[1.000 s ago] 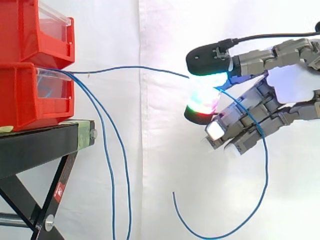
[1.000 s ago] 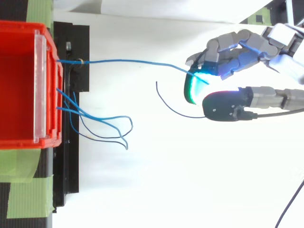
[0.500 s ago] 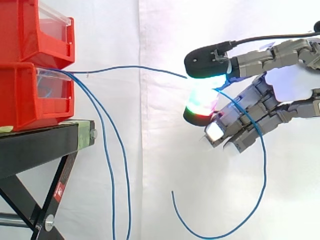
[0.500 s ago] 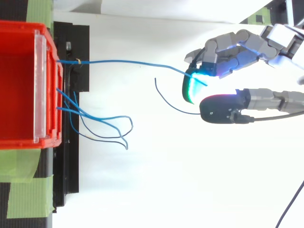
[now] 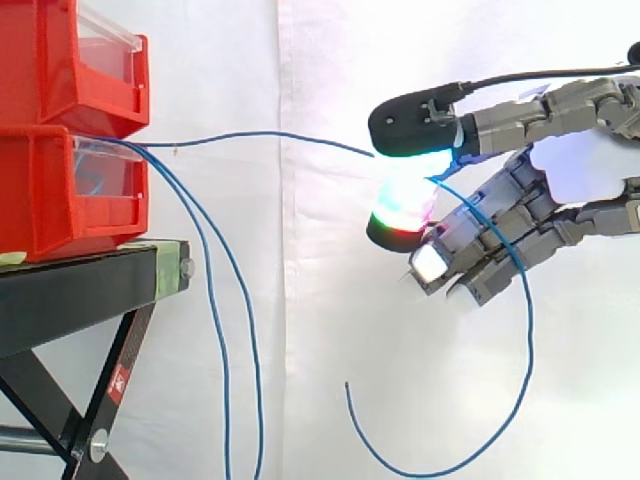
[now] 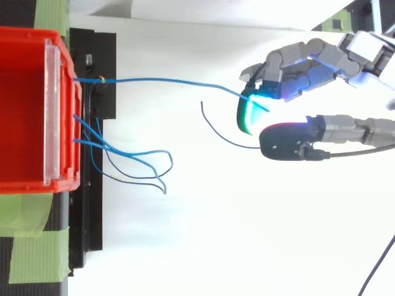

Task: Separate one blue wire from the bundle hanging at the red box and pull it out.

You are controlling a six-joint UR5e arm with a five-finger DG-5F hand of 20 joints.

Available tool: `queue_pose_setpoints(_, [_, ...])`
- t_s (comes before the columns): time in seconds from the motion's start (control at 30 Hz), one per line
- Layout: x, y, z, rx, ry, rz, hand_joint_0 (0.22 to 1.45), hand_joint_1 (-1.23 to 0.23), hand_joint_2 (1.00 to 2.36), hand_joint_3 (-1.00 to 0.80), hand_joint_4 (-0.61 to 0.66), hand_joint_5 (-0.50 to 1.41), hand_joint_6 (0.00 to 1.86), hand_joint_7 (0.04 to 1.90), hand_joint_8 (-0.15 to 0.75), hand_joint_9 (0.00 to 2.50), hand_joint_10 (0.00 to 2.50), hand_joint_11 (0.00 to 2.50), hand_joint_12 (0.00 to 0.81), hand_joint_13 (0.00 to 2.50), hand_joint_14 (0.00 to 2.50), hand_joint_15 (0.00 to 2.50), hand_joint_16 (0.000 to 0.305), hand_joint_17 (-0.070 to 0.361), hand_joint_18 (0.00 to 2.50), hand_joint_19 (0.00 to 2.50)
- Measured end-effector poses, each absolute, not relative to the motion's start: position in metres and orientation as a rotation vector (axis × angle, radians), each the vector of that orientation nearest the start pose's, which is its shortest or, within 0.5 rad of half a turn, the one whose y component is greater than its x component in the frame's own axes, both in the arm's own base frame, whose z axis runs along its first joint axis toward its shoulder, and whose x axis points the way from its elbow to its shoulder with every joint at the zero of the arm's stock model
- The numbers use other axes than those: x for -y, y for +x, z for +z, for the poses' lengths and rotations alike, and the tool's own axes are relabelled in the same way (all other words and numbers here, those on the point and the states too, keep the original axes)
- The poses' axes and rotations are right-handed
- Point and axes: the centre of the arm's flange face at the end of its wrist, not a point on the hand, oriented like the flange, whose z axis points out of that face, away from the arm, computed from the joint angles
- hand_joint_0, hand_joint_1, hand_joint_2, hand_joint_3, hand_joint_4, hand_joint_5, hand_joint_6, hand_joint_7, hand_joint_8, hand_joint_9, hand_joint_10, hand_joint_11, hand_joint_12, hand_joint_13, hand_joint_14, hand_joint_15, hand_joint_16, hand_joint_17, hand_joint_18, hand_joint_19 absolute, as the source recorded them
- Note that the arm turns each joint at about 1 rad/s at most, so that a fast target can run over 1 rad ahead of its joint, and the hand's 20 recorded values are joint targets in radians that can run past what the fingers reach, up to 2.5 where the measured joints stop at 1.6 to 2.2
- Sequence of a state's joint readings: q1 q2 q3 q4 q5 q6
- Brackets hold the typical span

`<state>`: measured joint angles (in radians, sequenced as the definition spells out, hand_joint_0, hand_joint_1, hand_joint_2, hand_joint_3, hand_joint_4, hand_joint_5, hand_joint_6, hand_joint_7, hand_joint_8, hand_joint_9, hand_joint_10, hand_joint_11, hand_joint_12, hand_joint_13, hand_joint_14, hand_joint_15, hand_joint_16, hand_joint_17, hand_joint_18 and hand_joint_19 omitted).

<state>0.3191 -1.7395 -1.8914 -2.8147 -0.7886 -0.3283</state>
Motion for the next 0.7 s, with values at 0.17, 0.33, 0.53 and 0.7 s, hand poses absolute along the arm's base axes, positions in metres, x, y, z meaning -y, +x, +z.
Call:
queue_pose_setpoints(0.17, [0.0456,0.5111,0.2872,-1.194,1.225,0.491,0.60,-0.82,1.02,-0.03,0.00,-0.09,0.86,1.24,0.353,0.99,0.02,0.83,0.456,0.47,0.01,0.31,0.065,0.147,0.65,0.38])
queue_pose_setpoints(0.33, [0.0458,0.5110,0.2873,-1.193,1.226,0.491,0.60,-0.82,1.02,-0.03,0.00,-0.09,0.85,1.24,0.362,1.01,0.02,0.85,0.458,0.49,0.01,0.33,0.066,0.147,0.66,0.39])
queue_pose_setpoints(0.53, [0.0456,0.5110,0.2872,-1.194,1.225,0.491,0.60,-0.82,1.02,-0.03,0.01,-0.09,0.85,1.25,0.363,1.06,0.02,0.89,0.471,0.56,0.01,0.36,0.065,0.147,0.69,0.40])
queue_pose_setpoints(0.7, [0.0456,0.5110,0.2872,-1.194,1.225,0.491,0.59,-0.81,1.02,-0.03,0.01,-0.09,0.86,1.24,0.367,1.06,0.02,0.90,0.468,0.55,0.01,0.37,0.066,0.148,0.69,0.40])
